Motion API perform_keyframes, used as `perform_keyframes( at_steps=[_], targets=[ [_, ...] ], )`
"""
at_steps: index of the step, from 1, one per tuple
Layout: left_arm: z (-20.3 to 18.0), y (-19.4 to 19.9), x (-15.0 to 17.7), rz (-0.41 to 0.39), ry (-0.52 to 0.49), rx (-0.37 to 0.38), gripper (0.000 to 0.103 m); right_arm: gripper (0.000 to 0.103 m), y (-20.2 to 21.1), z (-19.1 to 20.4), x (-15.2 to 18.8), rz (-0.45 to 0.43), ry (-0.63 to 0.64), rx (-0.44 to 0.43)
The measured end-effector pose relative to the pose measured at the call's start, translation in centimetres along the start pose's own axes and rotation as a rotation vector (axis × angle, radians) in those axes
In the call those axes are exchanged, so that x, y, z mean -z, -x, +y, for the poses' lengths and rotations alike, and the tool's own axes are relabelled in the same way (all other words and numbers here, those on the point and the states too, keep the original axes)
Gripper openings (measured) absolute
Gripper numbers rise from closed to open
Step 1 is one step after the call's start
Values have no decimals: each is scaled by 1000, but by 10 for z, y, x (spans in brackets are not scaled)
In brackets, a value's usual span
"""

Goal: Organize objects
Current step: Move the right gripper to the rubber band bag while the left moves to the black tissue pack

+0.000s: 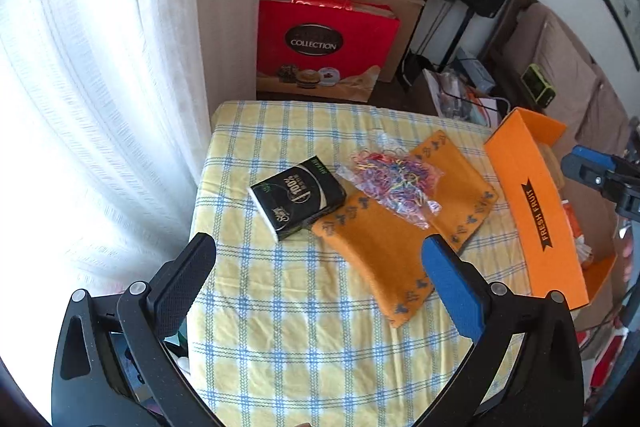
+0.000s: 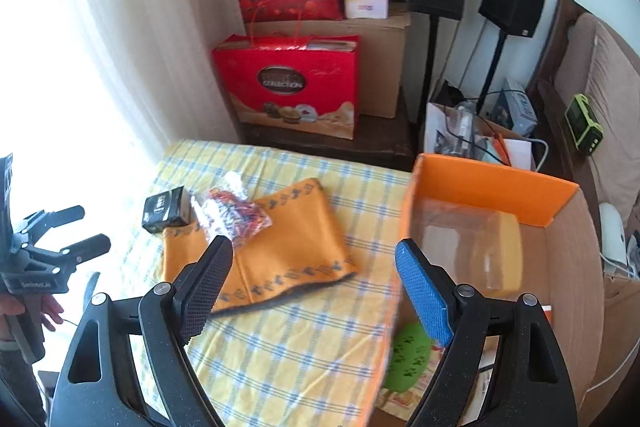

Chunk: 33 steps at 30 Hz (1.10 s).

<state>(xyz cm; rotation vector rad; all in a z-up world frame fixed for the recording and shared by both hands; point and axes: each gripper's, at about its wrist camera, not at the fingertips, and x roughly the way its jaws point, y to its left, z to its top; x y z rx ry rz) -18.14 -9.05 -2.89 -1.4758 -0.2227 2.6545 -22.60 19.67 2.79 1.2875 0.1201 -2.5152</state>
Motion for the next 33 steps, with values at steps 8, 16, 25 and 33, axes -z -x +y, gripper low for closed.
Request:
perform_keyframes(
  at_steps=[8,16,25,33],
  targets=[
    [23,-24,1,0,-22,43,103,85,-40,39,-6,68,52,-42],
    [28,-53,-5,0,-127,75,103,85,-90,61,-15,135,69,-70],
    [19,-82,-15,15,-272,71,103,85,-131,73,-22,184,107,-70],
    [12,-103,-22,58,-342,82,103,85,-156,95,-23,221,228,-32]
  ],
)
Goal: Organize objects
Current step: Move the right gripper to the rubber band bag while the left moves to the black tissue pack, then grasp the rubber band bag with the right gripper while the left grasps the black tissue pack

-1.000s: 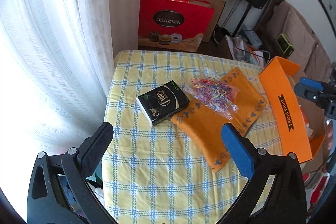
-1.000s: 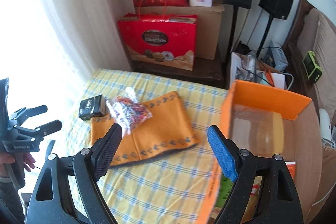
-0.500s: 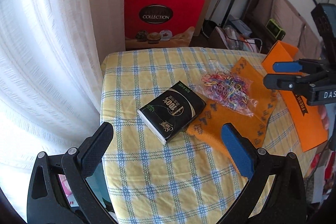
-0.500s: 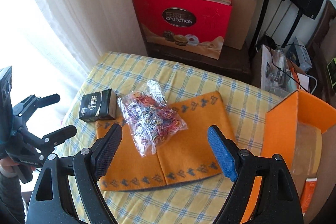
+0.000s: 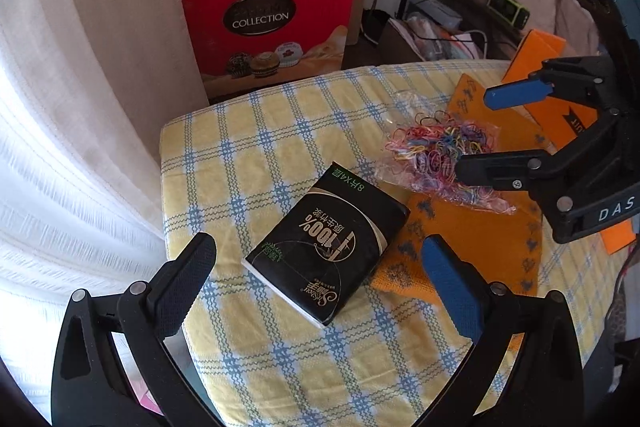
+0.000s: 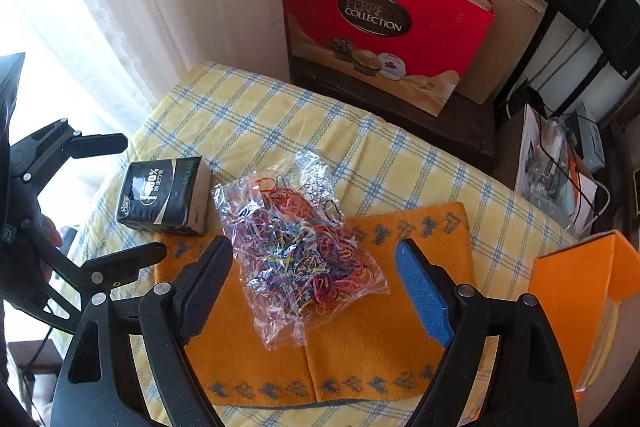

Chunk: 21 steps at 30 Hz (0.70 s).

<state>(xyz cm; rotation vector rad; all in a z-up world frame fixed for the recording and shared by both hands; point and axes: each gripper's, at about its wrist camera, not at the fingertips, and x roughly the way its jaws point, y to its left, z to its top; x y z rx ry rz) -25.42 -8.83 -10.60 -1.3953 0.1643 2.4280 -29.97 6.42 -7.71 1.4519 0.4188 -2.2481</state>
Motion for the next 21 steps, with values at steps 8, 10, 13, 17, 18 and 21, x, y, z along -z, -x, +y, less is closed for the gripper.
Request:
perform_keyframes(
  at_steps=[8,10,13,17,18,21],
  targets=[
    [0,-15,-3,26,-50,-22,103,85,-24,5,0,33,36,26],
    [0,-17,-4,29,-48,-18,103,83,-27,3,1,38,20,11],
    [3,-18,-3,31,-35,8,94,73,-29,2,2,38,7,2],
    [14,-14,-2,11,17,54,63,48,-21,-2,1,14,-20,-4],
    [18,-13,-1,4,29,61,59,42,-18,-2,2,6,-18,-1],
    [30,-8,3,-9,83,99,52,29,-12,1,3,-1,5,23]
  ],
)
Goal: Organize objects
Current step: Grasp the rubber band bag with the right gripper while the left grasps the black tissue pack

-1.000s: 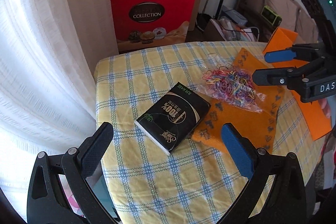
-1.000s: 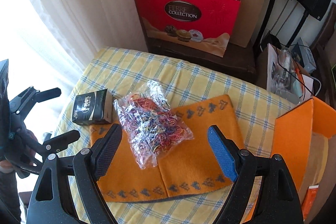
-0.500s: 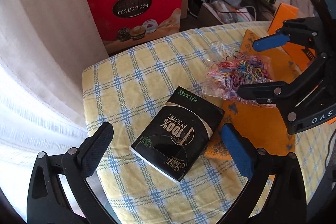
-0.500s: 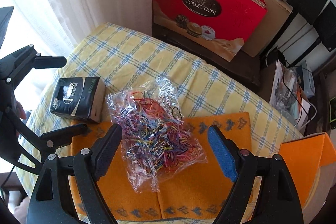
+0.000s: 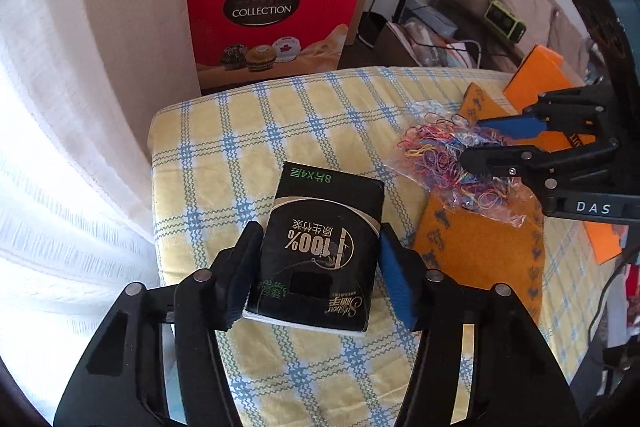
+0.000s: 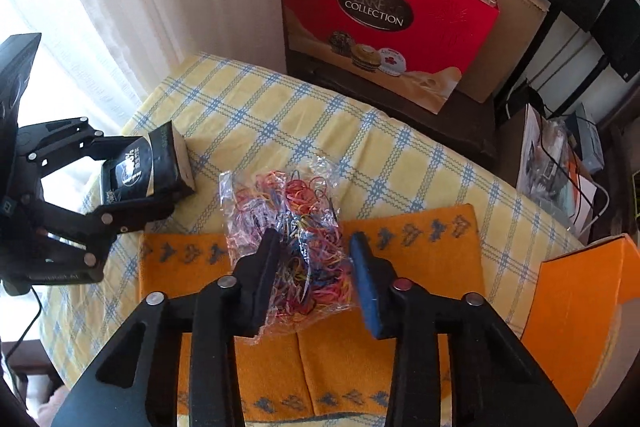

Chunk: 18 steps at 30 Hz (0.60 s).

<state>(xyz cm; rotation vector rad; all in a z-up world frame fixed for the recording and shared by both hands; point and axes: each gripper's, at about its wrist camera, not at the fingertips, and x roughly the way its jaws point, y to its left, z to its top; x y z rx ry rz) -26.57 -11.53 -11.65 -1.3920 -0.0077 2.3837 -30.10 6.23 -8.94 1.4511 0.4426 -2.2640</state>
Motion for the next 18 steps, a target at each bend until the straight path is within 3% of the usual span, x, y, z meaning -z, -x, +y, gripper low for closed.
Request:
perform_keyframes(
  at_steps=[3,9,13,18],
  targets=[
    [10,5,3,-15,71,16,51,21,4,5,2,-9,7,0],
    [5,19,10,-53,98,-1,51,14,11,9,6,-34,-20,-33],
    [-8,35,12,-78,123,-13,51,13,27,7,10,-68,-47,-55],
    [-20,52,9,-63,227,5,51,13,54,-1,17,-109,-83,-80]
  ],
)
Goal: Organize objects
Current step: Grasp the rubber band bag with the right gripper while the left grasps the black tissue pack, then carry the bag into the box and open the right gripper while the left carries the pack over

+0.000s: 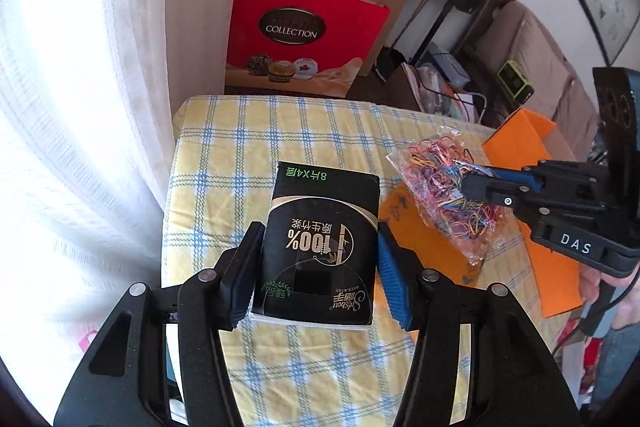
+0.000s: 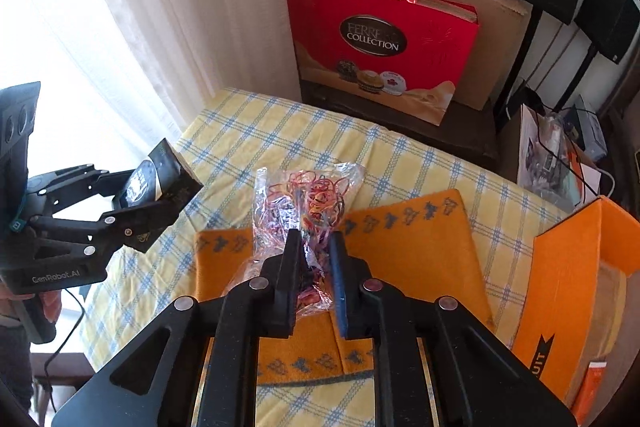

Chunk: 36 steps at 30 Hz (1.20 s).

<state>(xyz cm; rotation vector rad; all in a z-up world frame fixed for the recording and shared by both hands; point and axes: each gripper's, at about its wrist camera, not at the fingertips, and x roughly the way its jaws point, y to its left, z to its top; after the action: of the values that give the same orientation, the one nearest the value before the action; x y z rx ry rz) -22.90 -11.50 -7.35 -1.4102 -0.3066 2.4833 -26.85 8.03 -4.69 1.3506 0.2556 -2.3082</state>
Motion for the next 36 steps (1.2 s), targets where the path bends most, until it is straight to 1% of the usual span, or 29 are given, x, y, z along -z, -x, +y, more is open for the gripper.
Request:
perform_keyframes(
  at_steps=[2,6,9,15,18,26,36],
  targets=[
    [-10,6,0,1,4,21,51,13,13,-4,3,-16,-18,-2],
    [-37,17,0,-18,-37,35,51,13,40,-18,10,-50,-53,-15],
    [-64,25,-2,-25,-70,57,51,13,62,-30,17,-70,-72,1],
    [-126,33,-6,-36,-155,114,51,13,104,-67,36,-103,-126,50],
    [-159,31,-7,-34,-193,142,51,13,121,-91,48,-112,-159,86],
    [-230,16,-6,-5,-268,194,51,13,160,-156,84,-126,-261,169],
    [-307,-20,3,80,-334,266,51,13,193,-230,124,-139,-392,261]
  ],
)
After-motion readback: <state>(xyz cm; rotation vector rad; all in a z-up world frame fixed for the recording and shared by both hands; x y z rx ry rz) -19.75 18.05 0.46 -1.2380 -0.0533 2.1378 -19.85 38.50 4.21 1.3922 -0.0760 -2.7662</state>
